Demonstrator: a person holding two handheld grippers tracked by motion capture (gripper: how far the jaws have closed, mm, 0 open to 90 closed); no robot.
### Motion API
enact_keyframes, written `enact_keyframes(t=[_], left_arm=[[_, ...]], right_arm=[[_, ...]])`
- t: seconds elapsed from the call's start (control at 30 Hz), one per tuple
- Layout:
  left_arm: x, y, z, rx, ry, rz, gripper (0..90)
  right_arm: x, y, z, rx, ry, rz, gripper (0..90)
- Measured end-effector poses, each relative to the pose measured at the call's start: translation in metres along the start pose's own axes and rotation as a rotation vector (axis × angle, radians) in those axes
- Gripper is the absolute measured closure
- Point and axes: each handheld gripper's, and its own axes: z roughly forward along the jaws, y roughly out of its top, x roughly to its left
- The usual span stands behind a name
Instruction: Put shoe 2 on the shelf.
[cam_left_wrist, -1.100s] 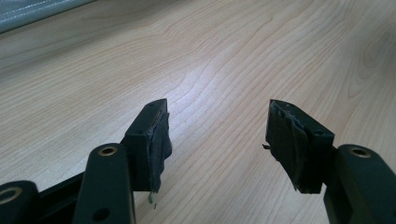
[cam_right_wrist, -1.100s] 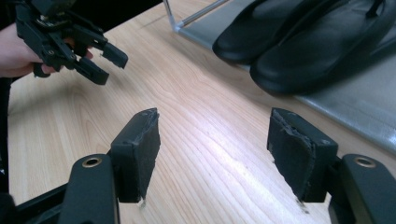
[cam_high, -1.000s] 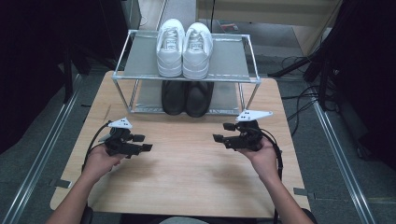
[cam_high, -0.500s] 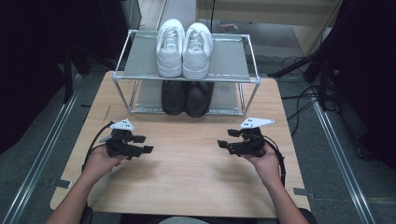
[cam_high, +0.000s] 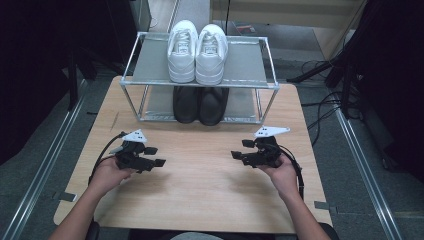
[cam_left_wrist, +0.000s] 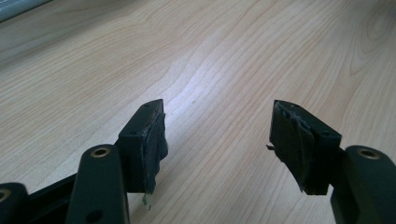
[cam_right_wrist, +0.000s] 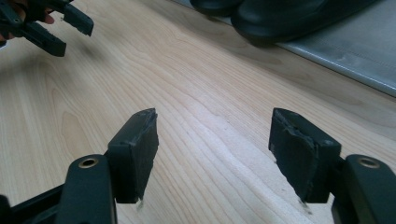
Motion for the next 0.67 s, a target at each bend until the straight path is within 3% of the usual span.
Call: enact_keyframes(t=[0.57, 0.67], left_arm=[[0.000, 0.000, 0.003, 0.013, -0.033, -0.021, 32.9], [-0.007, 0.002, 0.011, 0.011, -0.024, -0.051, 25.1]], right_arm=[[-0.001, 0.000, -0.001, -0.001, -0.008, 0.004, 32.6], [-0.001, -0.003, 0.002, 0.062, 0.012, -0.036, 26.1]])
